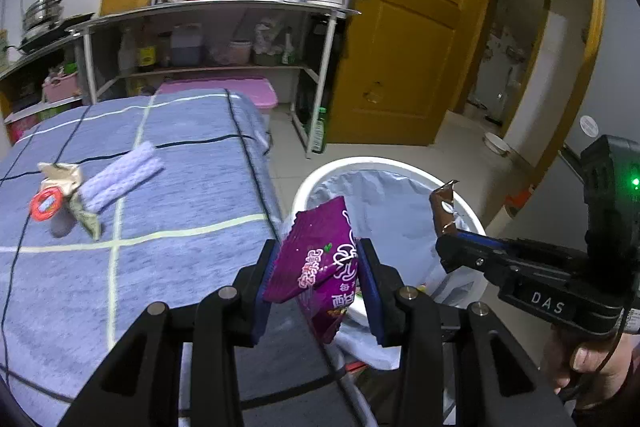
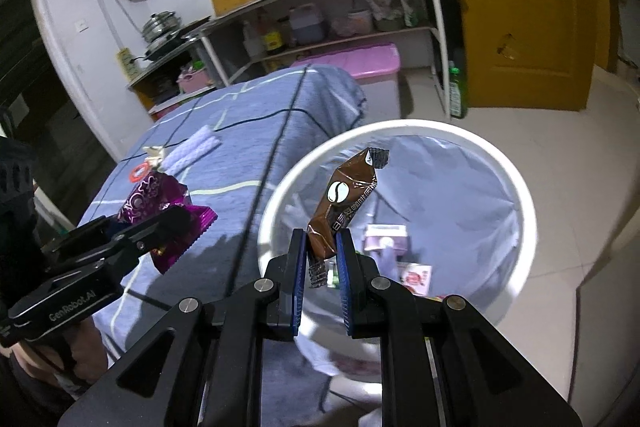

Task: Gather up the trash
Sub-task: 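Carry the purple bag and brown wrapper over the bin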

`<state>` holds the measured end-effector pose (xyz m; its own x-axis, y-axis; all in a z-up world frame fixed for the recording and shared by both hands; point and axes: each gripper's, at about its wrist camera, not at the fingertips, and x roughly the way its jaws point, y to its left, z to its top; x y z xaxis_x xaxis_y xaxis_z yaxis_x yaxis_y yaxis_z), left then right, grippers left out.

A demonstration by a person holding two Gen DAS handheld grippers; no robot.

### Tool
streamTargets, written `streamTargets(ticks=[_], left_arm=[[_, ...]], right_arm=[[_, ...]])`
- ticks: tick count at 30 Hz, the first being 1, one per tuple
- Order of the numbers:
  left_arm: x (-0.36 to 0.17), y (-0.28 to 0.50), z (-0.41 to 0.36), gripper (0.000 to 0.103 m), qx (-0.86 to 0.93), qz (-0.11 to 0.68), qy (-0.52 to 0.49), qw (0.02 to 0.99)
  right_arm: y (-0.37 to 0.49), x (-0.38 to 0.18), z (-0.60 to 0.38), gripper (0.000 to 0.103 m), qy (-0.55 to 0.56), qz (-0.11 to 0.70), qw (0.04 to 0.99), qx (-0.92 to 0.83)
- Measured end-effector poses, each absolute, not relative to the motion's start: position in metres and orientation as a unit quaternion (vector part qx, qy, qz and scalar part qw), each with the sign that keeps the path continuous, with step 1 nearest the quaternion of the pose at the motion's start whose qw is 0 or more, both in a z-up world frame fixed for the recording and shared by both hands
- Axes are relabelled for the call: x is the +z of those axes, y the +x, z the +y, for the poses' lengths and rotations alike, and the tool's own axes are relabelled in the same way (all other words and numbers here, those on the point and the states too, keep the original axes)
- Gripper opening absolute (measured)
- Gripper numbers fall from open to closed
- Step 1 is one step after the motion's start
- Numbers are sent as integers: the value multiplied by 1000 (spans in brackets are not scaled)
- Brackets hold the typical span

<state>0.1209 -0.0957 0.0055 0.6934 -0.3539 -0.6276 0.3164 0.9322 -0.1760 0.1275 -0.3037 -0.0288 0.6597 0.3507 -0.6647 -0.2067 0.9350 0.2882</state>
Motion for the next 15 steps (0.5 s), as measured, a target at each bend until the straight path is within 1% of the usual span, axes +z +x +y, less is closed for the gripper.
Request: streamTargets(ticks=[15], left_arm=[[-17,155,-142,42,-224,379,-4,898]], right_arm=[[145,-51,-334,16,102,415,896,123]])
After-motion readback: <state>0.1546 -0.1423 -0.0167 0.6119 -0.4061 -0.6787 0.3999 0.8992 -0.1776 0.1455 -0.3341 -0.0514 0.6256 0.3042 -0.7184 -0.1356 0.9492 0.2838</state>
